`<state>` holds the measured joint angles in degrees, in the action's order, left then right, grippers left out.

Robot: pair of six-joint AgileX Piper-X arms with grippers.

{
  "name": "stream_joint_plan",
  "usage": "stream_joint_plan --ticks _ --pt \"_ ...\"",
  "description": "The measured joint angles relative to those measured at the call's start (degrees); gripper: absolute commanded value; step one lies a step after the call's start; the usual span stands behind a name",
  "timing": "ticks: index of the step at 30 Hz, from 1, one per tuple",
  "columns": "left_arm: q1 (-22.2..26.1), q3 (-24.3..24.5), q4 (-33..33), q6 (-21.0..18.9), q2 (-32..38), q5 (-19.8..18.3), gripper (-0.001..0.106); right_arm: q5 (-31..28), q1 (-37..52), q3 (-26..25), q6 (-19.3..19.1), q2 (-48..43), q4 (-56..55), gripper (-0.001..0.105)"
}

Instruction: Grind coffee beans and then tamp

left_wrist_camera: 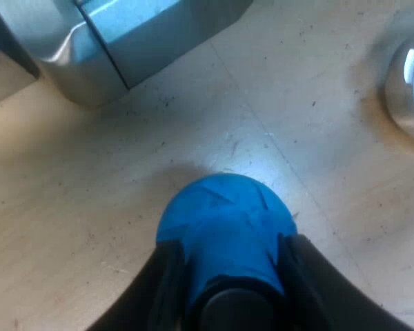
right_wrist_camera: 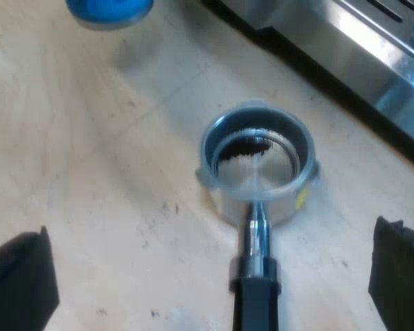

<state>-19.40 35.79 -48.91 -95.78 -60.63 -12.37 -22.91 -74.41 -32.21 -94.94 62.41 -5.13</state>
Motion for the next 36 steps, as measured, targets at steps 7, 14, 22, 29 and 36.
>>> stream_joint_plan --ticks 7,14,22,29,36 --pt "-2.7 6.1 -4.0 0.1 0.0 -0.1 0.0 -0.2 0.0 5.4 -1.1 -0.1 8.1 0.093" --pt "-6.6 9.8 -5.5 0.1 0.0 -0.1 0.0 -2.7 0.0 8.0 -1.0 -0.1 9.0 0.093" --pt "-17.8 15.0 -5.8 0.1 -0.1 -0.5 0.0 -4.8 0.0 11.7 -0.3 -0.1 13.5 0.093" --pt "-18.6 15.0 -5.4 0.1 -3.1 -0.5 0.0 -4.8 0.0 11.7 -0.3 -0.1 14.0 0.093" --pt "-18.6 15.0 -4.4 0.1 -7.1 -2.8 0.0 -4.8 0.0 11.7 -0.3 -0.1 14.0 0.093"
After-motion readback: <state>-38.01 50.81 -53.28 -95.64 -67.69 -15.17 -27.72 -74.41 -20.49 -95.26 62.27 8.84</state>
